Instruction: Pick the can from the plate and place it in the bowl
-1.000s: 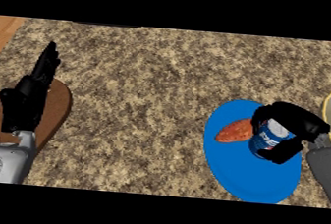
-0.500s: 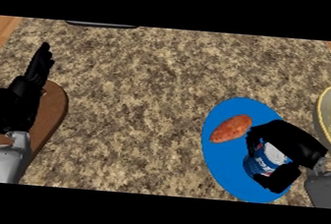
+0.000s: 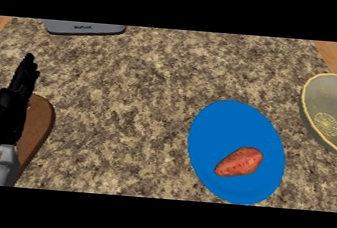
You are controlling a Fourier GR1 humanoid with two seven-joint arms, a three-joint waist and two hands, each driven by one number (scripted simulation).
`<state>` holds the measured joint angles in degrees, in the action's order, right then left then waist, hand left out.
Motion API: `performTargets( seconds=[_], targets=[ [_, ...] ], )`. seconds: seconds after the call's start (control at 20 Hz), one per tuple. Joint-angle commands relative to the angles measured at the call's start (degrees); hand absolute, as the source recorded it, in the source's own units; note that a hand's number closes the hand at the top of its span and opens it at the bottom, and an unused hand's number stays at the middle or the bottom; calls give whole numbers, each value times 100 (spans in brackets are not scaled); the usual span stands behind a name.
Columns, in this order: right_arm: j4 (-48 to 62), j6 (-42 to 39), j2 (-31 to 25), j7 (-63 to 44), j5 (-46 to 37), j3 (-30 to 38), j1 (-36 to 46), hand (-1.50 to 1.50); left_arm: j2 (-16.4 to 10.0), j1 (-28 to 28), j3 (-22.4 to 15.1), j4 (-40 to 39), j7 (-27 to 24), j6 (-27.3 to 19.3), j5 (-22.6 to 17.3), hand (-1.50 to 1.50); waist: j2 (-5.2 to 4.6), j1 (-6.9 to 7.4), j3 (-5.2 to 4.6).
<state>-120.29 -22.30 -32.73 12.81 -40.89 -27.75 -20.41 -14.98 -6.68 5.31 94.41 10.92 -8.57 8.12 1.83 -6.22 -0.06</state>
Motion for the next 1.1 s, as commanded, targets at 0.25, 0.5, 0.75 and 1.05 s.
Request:
performTargets(
  seconds=[0.25, 0.5, 0.75, 1.05],
  targets=[
    [-2322, 1304, -95, 606, 848, 867, -2712, 150, -50, 170, 67, 235, -42, 25, -26, 0, -30, -55, 14],
    [-2540, 1677, 1, 782, 1416, 2307, -3283, 150, 88, 9, -56, 250, 2, 19, -39, 0, -113, 176, 1],
    [-1936, 1597, 354, 1202, 2652, 3298, -3277, 150, 130, -351, -132, -314, -234, 40, 71, 0, -184, 349, 1],
    [-730, 1201, 156, 758, 4472, 4855, -1987, 150, 162, -525, -311, -51, 78, 132, 135, 0, -195, 607, 9]
  ],
)
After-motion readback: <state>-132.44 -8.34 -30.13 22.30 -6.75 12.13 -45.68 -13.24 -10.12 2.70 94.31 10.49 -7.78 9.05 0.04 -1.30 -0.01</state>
